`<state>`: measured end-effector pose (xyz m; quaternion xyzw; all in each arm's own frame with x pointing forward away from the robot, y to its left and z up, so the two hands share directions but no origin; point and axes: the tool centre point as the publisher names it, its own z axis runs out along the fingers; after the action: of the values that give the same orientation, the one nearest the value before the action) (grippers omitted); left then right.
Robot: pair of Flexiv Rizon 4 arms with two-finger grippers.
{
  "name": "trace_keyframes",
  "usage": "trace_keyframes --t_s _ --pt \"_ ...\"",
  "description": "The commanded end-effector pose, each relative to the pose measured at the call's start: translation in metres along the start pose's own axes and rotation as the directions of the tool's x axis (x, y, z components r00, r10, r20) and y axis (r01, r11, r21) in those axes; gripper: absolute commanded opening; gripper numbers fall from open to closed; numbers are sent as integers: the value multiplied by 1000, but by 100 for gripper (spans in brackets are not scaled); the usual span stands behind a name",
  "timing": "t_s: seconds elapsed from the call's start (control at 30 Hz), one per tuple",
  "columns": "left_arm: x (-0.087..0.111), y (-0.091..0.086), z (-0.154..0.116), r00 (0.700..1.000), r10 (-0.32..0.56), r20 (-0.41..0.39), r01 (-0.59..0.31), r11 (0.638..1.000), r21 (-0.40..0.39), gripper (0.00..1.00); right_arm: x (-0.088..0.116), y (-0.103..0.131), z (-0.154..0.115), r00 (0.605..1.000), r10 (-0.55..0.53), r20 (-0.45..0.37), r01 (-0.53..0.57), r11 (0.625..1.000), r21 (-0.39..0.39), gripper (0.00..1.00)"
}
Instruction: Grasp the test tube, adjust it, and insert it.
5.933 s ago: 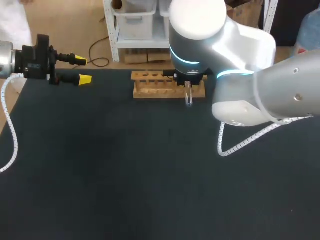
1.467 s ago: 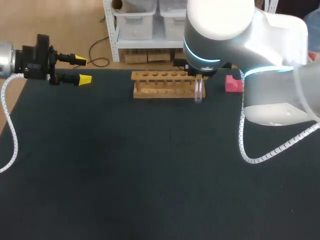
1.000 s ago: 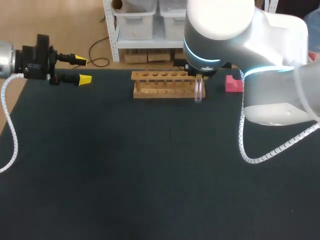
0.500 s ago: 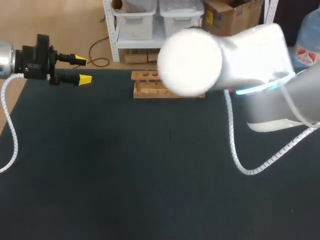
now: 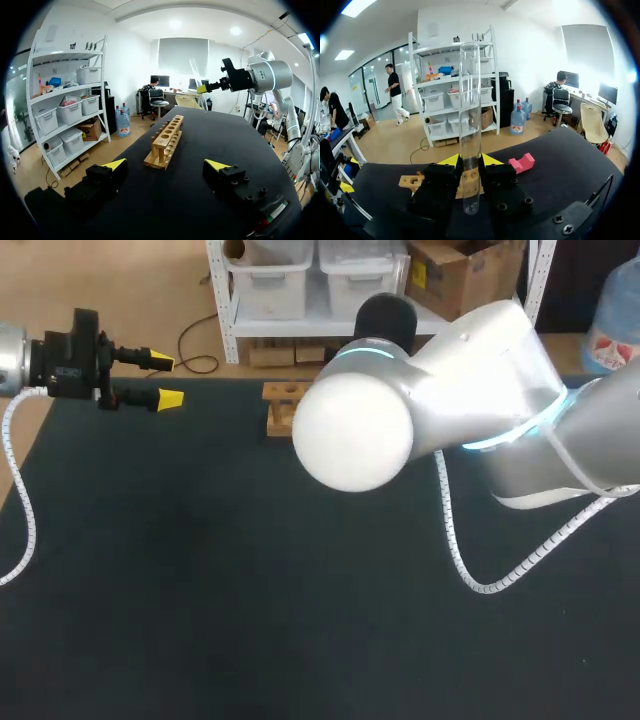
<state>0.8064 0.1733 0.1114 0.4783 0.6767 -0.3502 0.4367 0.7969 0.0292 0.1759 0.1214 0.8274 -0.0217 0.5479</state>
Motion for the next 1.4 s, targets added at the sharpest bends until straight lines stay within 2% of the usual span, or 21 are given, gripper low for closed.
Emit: trace_keyframes --t_s 0.03,0.33,0.87,1.1,1.4 --pt "1 0 0 1000 4 5 -4 1000 -1 100 -3 0 7 999 1 41 1 999 -47 0" --pt "1 0 0 1000 4 5 -4 1000 -1 100 -17 6 11 989 -18 145 37 991 -127 0" --pt "1 0 0 1000 4 5 -4 1000 -1 100 -18 12 26 945 11 326 46 985 -165 0" --pt "1 0 0 1000 4 5 -4 1000 -1 100 -19 14 31 935 27 354 41 982 -185 0" --pt "1 0 0 1000 4 5 -4 1000 -1 100 -13 17 41 938 22 345 54 977 -209 0"
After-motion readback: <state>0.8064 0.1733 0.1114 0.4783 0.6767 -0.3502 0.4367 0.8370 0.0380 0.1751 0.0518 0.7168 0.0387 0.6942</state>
